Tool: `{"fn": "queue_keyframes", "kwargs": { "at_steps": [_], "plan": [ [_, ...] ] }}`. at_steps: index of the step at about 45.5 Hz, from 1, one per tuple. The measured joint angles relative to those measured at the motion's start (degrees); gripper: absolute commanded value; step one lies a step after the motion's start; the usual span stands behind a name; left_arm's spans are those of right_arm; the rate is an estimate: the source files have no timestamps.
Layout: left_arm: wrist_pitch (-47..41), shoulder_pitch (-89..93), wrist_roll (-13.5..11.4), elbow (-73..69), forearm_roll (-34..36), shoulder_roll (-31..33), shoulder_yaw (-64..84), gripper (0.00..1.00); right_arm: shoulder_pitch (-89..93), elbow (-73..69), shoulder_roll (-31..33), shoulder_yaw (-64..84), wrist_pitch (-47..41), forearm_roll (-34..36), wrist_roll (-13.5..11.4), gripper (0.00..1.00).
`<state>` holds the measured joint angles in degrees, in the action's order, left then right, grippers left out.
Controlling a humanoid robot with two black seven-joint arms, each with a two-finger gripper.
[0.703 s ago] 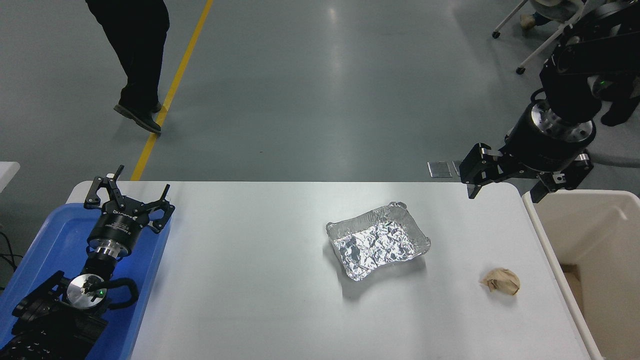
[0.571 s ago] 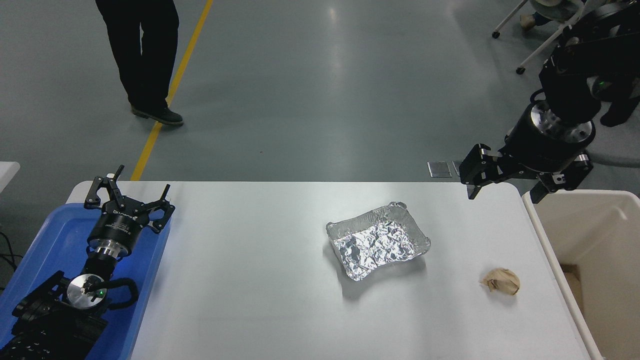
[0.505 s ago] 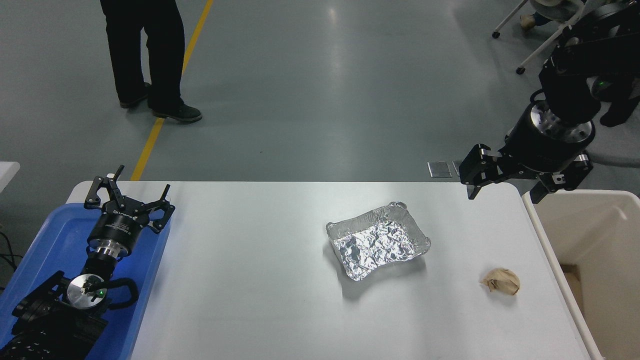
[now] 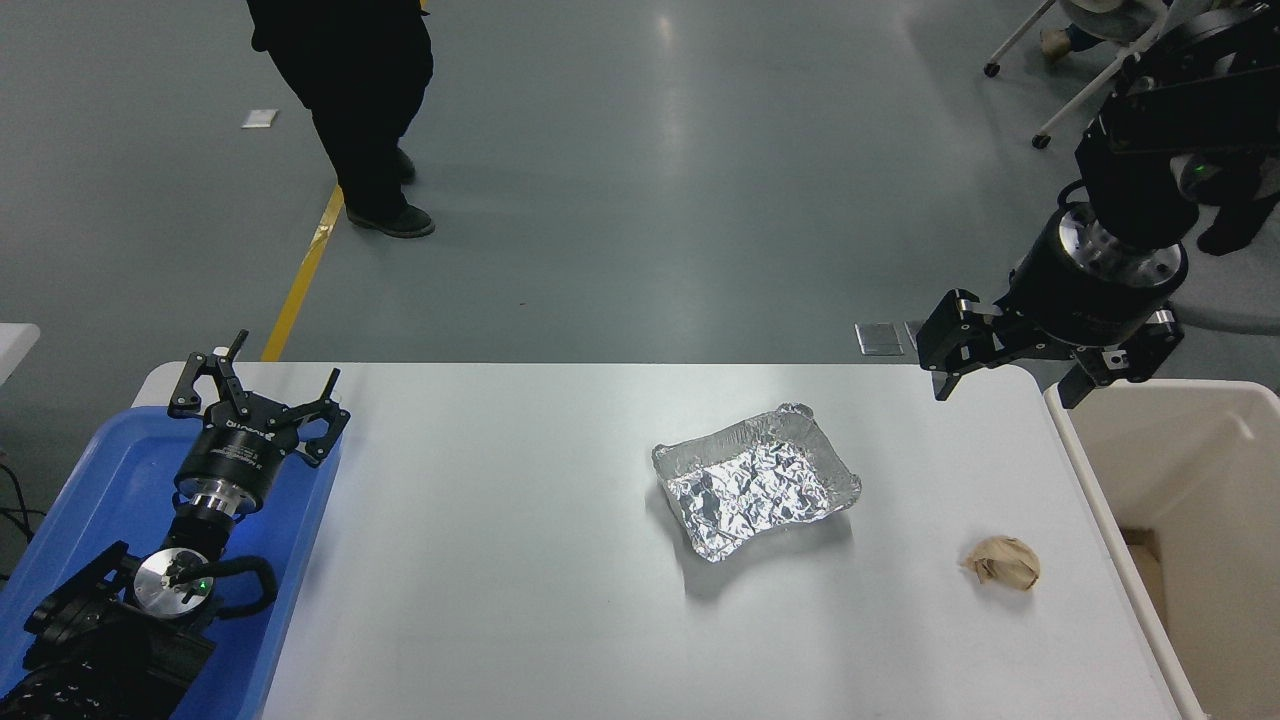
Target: Pick up foil plate and place in dustbin
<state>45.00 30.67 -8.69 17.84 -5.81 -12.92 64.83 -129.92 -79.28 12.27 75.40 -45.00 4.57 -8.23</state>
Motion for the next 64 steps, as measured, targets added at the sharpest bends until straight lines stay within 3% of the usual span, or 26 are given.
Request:
{"fn": "queue_keyframes", "kwargs": {
  "at_steps": [39, 64],
  "plan": [
    [0.0, 0.0, 0.0, 0.0, -0.1, 0.0, 0.0, 0.99, 1.6, 0.7, -0.3, -2.7, 0.3, 0.0, 0.1, 1.0],
    [0.0, -0.1, -0.2, -0.1, -0.2, 0.0, 0.1, 0.99, 15.6, 5.1, -5.8, -6.4, 25.9, -2.4, 0.0, 1.0]
  ]
}}
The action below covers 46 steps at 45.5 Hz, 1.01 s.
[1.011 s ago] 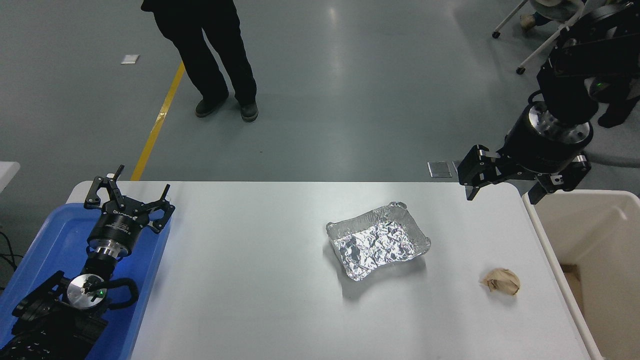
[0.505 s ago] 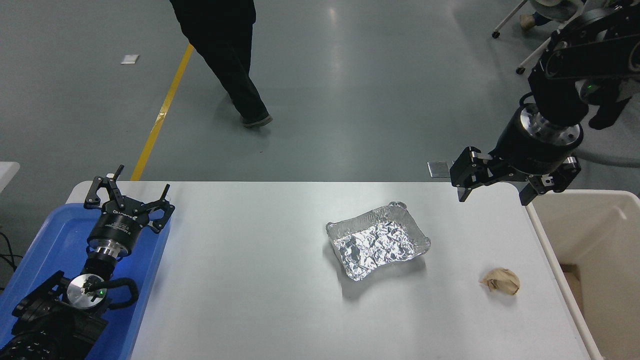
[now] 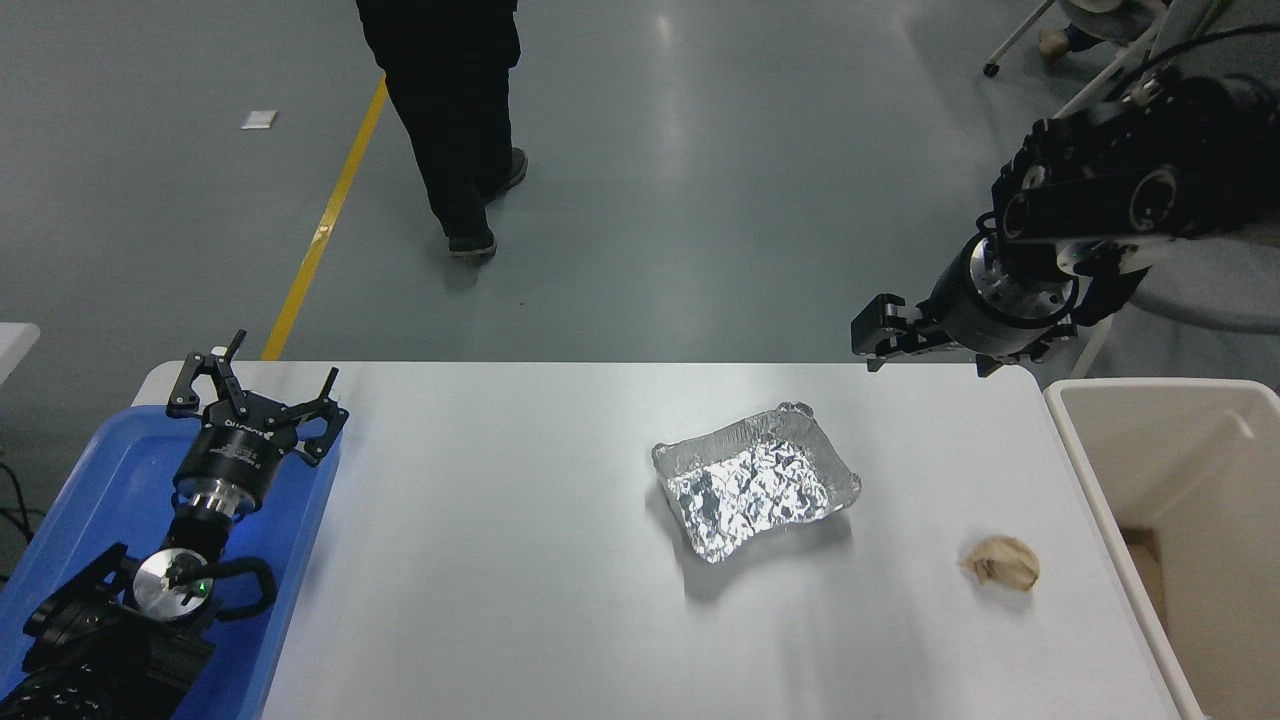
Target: Pick up foil plate and place in dustbin
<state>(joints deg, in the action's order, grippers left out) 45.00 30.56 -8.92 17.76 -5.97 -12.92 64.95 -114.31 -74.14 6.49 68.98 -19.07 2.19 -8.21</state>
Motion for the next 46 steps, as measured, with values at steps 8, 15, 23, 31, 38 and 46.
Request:
{"fn": "queue_keyframes", "kwargs": {
  "at_steps": [8, 15, 23, 31, 38, 46],
  "plan": [
    [0.0, 0.0, 0.0, 0.0, 0.0, 0.0, 0.0, 0.99, 7.5, 4.6, -1.6, -1.6, 5.3, -2.2, -0.1, 0.98],
    [0.0, 0.0, 0.0, 0.0, 0.0, 0.0, 0.0, 0.99, 13.3, 9.4, -2.8, -3.0, 8.8, -3.2, -0.2, 0.98],
    [0.0, 0.1, 0.0, 0.0, 0.0, 0.0, 0.0, 0.99, 19.5, 13.4, -4.7, -5.2, 10.8, -5.7, 0.0, 0.97],
    [0.0, 0.1, 0.0, 0.0, 0.0, 0.0, 0.0, 0.99, 25.8, 17.2, -5.7, -8.0, 11.6, -11.2, 0.0, 0.96],
    [0.0, 0.1, 0.0, 0.0, 0.0, 0.0, -0.1, 0.99, 30.3, 21.3, -6.1, -9.1, 12.0, -13.9, 0.0, 0.95],
    [0.0, 0.1, 0.0, 0.0, 0.0, 0.0, 0.0, 0.99, 34.0, 26.2, -6.3, -9.6, 12.3, -15.4, 0.1, 0.94]
  ]
}}
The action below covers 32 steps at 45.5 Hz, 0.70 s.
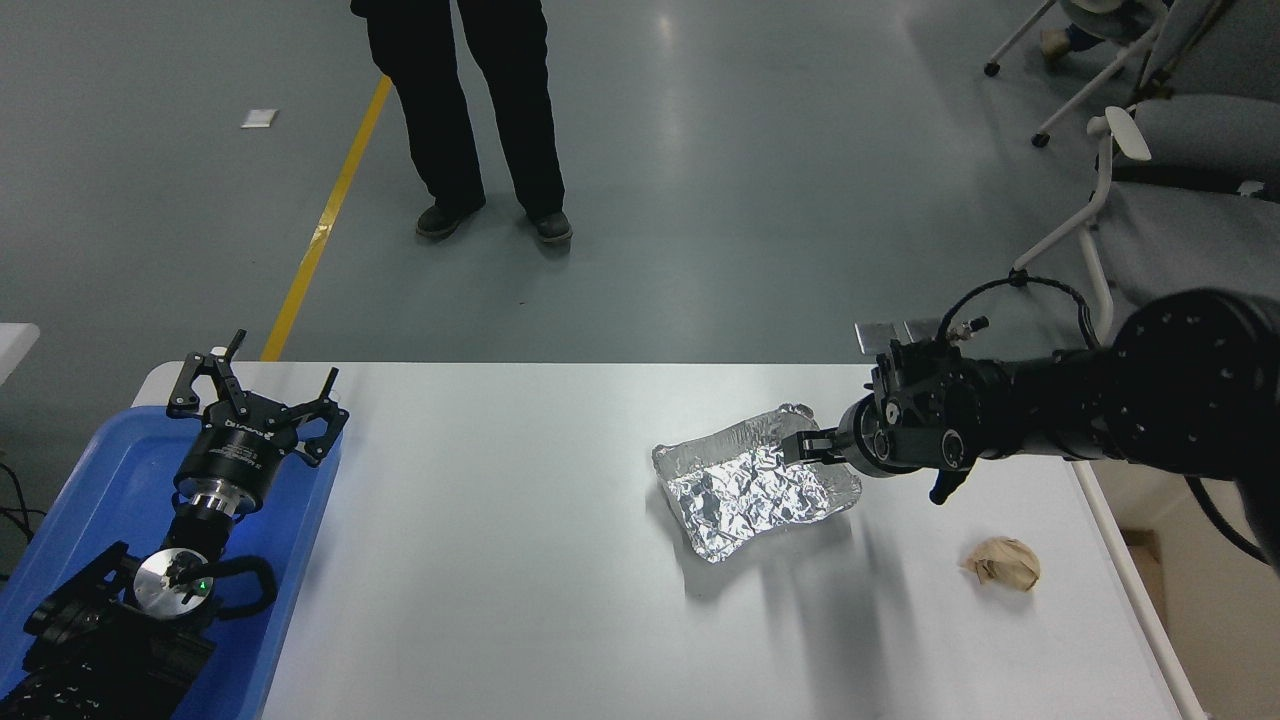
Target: Pick up foil plate and place in dustbin
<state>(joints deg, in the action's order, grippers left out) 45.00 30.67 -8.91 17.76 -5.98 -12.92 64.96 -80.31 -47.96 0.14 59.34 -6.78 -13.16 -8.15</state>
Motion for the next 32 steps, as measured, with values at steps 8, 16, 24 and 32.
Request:
{"fn": "queue_keyframes", "kwargs": {
  "at_steps": [8, 16, 24, 32],
  "plan": [
    [0.0, 0.0, 0.0, 0.0, 0.0, 0.0, 0.1, 0.99, 3.0, 3.6, -0.1, 0.1, 0.9, -1.0, 0.0, 0.94],
    [0.0, 0.0, 0.0, 0.0, 0.0, 0.0, 0.1, 0.99, 4.2, 5.1, -0.1, -0.3, 1.6, -1.5, 0.1, 0.94],
    [0.0, 0.0, -0.1, 0.0, 0.0, 0.0, 0.1, 0.99, 5.0, 5.5, -0.1, -0.7, 1.9, -1.6, 0.1, 0.96],
    [0.0, 0.0, -0.1, 0.0, 0.0, 0.0, 0.1, 0.99, 4.4, 4.1, -0.1, -0.9, 1.4, -1.4, 0.1, 0.99]
  ]
}}
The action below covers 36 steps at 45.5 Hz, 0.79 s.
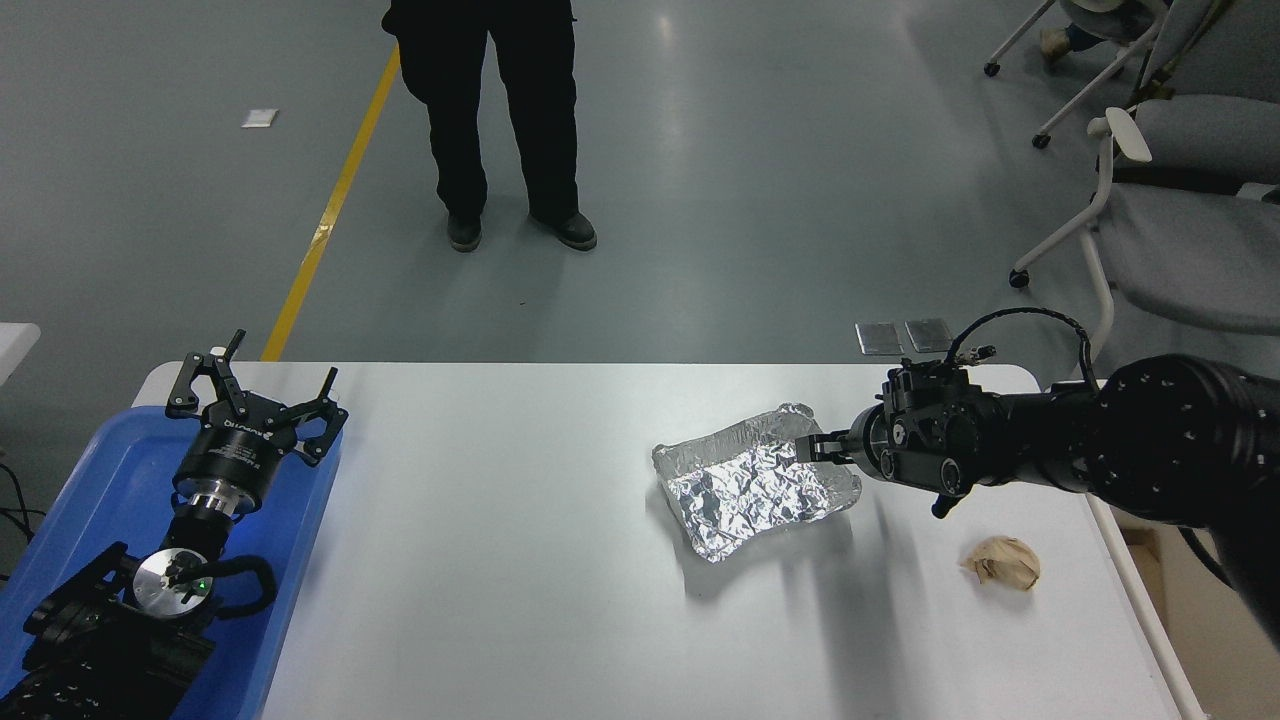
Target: Pick up foil plate and place in dustbin
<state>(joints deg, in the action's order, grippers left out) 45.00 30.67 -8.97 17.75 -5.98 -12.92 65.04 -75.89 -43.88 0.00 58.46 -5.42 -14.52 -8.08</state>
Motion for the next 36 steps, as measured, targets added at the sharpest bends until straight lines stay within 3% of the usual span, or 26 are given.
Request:
{"fn": "queue_keyframes", "kwargs": {
  "at_steps": [24, 36],
  "plan": [
    [0.0, 0.0, 0.0, 0.0, 0.0, 0.0, -0.1, 0.99, -6.9, -15.2, 6.2, 0.8, -13.0, 0.9, -0.1, 0.99],
    [0.0, 0.0, 0.0, 0.0, 0.0, 0.0, 0.0, 0.99, -2.4, -13.1, 5.6, 0.9, -10.8, 1.0, -0.2, 0.98]
  ]
}}
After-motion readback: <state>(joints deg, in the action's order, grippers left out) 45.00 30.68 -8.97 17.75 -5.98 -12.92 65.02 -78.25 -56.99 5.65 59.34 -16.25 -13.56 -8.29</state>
